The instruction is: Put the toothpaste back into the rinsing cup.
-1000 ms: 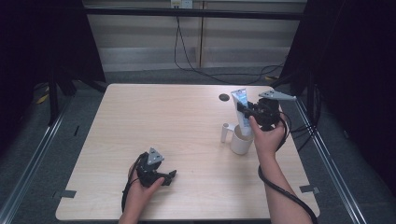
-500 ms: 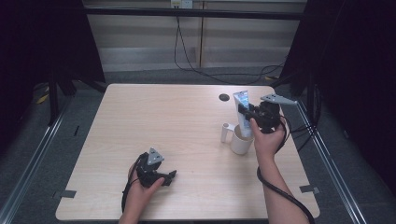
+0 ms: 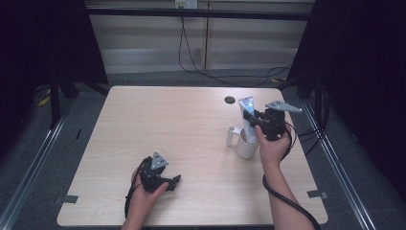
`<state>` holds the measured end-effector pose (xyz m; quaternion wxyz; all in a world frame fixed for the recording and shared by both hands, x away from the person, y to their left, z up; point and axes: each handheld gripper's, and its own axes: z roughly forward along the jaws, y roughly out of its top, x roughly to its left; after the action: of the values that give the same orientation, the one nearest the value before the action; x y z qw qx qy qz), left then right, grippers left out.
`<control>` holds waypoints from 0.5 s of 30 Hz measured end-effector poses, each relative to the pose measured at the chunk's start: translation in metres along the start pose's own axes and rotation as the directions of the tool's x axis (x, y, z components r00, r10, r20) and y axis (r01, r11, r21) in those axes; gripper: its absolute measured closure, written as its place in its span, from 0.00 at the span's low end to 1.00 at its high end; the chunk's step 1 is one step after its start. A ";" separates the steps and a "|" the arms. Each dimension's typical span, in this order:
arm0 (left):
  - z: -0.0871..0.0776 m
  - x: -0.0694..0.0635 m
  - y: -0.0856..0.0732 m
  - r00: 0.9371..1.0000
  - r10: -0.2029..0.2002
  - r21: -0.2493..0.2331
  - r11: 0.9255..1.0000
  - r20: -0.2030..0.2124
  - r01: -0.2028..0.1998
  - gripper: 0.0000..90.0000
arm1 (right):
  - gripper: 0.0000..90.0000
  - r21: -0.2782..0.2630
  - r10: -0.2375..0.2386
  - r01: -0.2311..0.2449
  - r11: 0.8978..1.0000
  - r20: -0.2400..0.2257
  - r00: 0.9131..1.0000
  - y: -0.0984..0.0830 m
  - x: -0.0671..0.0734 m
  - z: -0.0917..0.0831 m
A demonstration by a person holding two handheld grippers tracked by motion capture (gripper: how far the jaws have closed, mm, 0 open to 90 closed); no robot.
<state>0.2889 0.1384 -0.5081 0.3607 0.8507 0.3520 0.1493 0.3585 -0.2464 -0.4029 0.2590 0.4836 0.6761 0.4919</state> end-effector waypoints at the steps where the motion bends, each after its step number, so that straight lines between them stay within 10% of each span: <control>1: 0.000 0.000 0.000 1.000 0.000 0.000 1.000 0.001 0.000 0.18 | 0.75 0.001 0.004 -0.004 1.000 0.000 1.000 -0.001 0.000 0.000; 15: 0.000 -0.001 0.000 1.000 -0.008 -0.006 1.000 0.001 0.008 0.18 | 0.75 -0.007 0.007 -0.007 1.000 0.005 1.000 -0.014 -0.001 -0.003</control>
<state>0.2886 0.1379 -0.5084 0.3642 0.8481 0.3549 0.1486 0.3507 -0.2490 -0.4146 0.2603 0.4863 0.6721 0.4940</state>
